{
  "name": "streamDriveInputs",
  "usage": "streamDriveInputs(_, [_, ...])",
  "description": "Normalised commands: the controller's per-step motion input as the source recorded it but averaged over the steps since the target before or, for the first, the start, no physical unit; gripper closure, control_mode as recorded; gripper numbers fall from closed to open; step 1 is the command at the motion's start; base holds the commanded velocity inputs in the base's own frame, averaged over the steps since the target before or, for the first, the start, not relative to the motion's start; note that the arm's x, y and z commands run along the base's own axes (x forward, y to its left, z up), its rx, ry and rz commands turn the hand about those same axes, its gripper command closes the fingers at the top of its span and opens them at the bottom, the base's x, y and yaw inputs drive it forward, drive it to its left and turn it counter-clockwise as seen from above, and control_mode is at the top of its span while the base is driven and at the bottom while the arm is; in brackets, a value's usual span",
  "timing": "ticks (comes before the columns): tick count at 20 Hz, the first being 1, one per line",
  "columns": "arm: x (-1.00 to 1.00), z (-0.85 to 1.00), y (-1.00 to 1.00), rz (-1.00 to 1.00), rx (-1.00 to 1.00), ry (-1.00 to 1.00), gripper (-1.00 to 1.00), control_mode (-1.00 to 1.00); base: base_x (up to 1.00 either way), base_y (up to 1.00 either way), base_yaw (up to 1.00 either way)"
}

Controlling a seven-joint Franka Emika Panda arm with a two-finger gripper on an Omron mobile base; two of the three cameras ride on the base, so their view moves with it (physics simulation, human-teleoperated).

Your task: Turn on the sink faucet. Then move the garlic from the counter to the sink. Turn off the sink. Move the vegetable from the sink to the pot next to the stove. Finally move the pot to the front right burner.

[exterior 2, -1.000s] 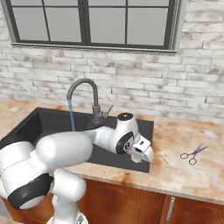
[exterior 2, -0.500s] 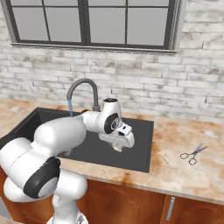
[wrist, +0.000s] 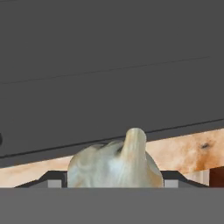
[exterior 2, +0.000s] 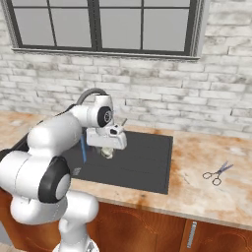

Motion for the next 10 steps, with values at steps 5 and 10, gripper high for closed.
streamDriveInputs(5, [-0.02, 0.0, 0.5, 0.02, 0.0, 0.05, 1.0, -1.0, 0.0, 0.0, 0.0])
streamDriveInputs(10, [-0.03, -0.03, 0.32, 0.0, -0.02, -0.07, 1.0, -1.0, 0.0, 0.0, 0.0])
